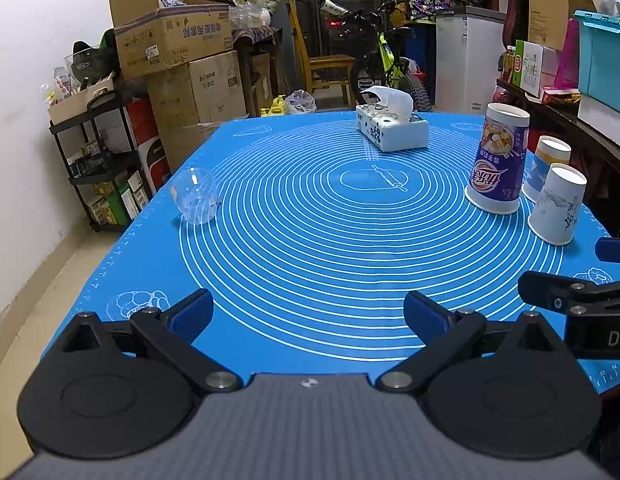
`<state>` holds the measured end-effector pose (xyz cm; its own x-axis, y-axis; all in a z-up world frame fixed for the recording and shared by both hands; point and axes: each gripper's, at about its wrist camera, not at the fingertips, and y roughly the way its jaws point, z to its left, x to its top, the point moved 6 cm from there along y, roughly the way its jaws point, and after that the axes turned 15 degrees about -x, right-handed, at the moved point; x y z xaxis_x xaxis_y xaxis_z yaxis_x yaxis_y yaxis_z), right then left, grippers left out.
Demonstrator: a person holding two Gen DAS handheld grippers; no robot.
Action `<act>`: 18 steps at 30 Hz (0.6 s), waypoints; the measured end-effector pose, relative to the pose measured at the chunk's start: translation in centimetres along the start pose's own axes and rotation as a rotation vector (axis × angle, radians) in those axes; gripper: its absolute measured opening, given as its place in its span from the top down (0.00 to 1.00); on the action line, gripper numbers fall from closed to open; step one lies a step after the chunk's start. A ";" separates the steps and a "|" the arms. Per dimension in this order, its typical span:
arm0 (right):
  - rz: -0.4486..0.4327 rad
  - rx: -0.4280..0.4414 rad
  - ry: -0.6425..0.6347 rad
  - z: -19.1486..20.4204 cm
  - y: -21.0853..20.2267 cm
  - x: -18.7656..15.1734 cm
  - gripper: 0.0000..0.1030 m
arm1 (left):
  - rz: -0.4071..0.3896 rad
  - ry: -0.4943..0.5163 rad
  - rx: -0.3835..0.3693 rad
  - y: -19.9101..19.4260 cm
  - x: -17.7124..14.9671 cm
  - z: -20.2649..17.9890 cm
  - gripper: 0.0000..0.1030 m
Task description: Flip cup upside down
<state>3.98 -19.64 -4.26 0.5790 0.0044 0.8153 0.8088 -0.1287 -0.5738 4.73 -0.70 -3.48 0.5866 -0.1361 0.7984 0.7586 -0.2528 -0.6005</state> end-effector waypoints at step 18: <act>-0.004 -0.001 -0.004 0.1 -0.1 -0.1 0.02 | -0.001 0.000 0.001 -0.1 0.0 0.1 0.03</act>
<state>3.90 -19.54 -4.30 0.5765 0.0085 0.8170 0.8108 -0.1301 -0.5707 4.73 -0.60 -3.45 0.5857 -0.1358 0.7991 0.7596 -0.2520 -0.5996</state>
